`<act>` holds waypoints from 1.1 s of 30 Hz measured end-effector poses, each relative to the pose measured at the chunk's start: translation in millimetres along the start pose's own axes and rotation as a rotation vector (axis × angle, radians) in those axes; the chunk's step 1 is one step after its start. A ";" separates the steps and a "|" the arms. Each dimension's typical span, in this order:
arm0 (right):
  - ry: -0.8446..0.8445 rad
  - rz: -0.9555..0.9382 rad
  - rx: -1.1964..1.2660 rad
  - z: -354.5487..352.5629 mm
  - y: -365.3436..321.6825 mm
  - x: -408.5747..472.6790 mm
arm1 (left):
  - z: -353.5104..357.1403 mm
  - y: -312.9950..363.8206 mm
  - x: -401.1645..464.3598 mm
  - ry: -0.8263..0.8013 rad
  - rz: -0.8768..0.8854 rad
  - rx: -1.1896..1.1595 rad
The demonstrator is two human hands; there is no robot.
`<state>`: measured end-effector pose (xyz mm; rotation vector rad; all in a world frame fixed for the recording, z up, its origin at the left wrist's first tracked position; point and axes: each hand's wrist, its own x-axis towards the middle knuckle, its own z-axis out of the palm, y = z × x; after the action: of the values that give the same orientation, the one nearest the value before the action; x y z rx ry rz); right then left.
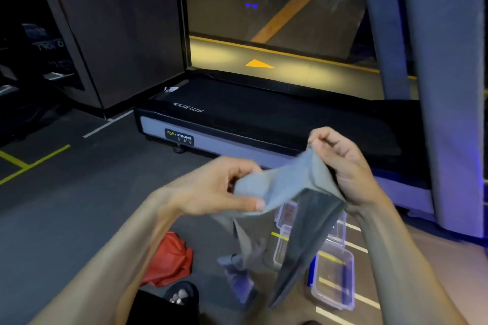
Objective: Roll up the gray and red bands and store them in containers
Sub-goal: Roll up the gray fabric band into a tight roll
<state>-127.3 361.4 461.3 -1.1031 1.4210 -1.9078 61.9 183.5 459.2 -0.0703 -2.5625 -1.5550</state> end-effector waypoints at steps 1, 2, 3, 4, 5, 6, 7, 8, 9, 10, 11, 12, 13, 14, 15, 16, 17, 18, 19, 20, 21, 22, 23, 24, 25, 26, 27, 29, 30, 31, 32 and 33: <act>0.009 -0.012 0.020 0.0 -2.5 -0.1 | -0.3 0.5 -0.1 -0.010 -0.016 0.096; 0.019 -0.033 0.043 -0.7 -5.9 -0.4 | -2.5 2.7 0.0 0.040 -0.005 0.139; 0.023 -0.057 0.071 -1.9 -9.6 -0.4 | -4.4 6.8 -0.7 0.123 0.026 0.119; 0.023 -0.081 0.105 -3.0 -13.6 -0.3 | -6.4 8.9 -1.3 0.186 0.061 0.057; 0.017 -0.094 0.133 -3.8 -16.1 -0.4 | -7.0 10.7 -0.3 0.202 0.071 0.046; 0.010 -0.098 0.157 -3.7 -16.9 -0.6 | -4.9 9.0 2.9 0.174 0.059 0.145; -0.002 -0.088 0.181 -2.5 -15.6 -0.7 | -0.3 4.3 6.7 0.120 0.018 0.357; -0.017 -0.072 0.208 -0.6 -14.0 -0.5 | 4.5 -1.9 10.8 0.093 -0.021 0.544; -0.029 -0.055 0.242 1.4 -12.3 0.1 | 7.1 -4.9 15.6 0.118 -0.043 0.635; -0.036 -0.048 0.284 3.8 -11.7 0.1 | 7.1 -6.2 19.1 0.184 -0.019 0.623; -0.036 -0.054 0.332 4.9 -12.0 0.6 | 5.8 -6.8 20.1 0.255 0.022 0.498; -0.031 -0.069 0.377 5.1 -13.6 0.7 | 4.4 -7.6 21.6 0.297 0.059 0.369; -0.032 -0.079 0.410 4.3 -14.4 0.7 | 5.3 -7.6 22.2 0.282 0.062 0.339; -0.038 -0.075 0.433 3.7 -14.2 0.4 | 7.4 -12.0 22.4 0.237 0.025 0.425; -0.044 -0.056 0.442 4.3 -13.1 0.6 | 10.2 -17.4 23.0 0.182 -0.029 0.532; -0.046 -0.032 0.442 5.1 -11.8 0.8 | 12.9 -23.9 24.8 0.162 -0.065 0.578; -0.046 -0.017 0.457 6.1 -10.0 0.9 | 14.3 -27.4 26.3 0.168 -0.067 0.552; -0.043 -0.017 0.485 7.0 -9.2 0.7 | 15.1 -29.6 28.6 0.178 -0.058 0.494; -0.047 -0.031 0.525 6.4 -9.2 -0.1 | 15.6 -29.5 30.4 0.172 -0.062 0.446; -0.057 -0.038 0.563 7.5 -10.8 -0.7 | 16.8 -29.3 30.9 0.138 -0.083 0.438; -0.073 -0.052 0.602 8.8 -13.0 -0.6 | 18.0 -27.2 30.5 0.095 -0.104 0.445; -0.094 -0.057 0.645 8.5 -14.5 -0.1 | 18.3 -24.0 30.8 0.072 -0.103 0.420; -0.122 -0.071 0.686 8.5 -16.5 0.4 | 17.5 -18.9 32.3 0.115 -0.050 0.336; -0.129 -0.089 0.705 9.0 -18.4 0.2 | 13.9 -11.9 34.5 0.250 0.051 0.213; -0.096 -0.103 0.711 8.3 -19.4 0.4 | 7.9 -1.4 36.3 0.427 0.174 0.079; -0.032 -0.111 0.699 5.4 -19.0 1.4 | 2.4 7.8 37.5 0.585 0.269 -0.023; 0.026 -0.115 0.687 2.8 -18.4 2.0 | -1.0 11.5 37.6 0.653 0.319 -0.068; 0.064 -0.085 0.692 -0.9 -15.7 2.7 | 3.8 2.5 35.5 0.535 0.288 0.115; 0.050 -0.064 0.689 -2.1 -12.5 3.8 | 9.8 -10.4 35.4 0.381 0.189 0.309; 0.045 -0.058 0.684 -4.1 -8.6 5.0 | 15.1 -22.8 35.2 0.241 0.082 0.489; 0.038 -0.041 0.679 -4.3 -7.2 5.5 | 18.1 -33.1 36.5 0.202 0.043 0.610; 0.017 -0.038 0.671 -3.5 -8.6 6.0 | 17.6 -35.5 38.3 0.241 0.060 0.662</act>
<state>-133.0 361.2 470.7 -0.7816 0.6640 -2.1781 18.3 181.3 425.5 0.1043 -2.6927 -0.5887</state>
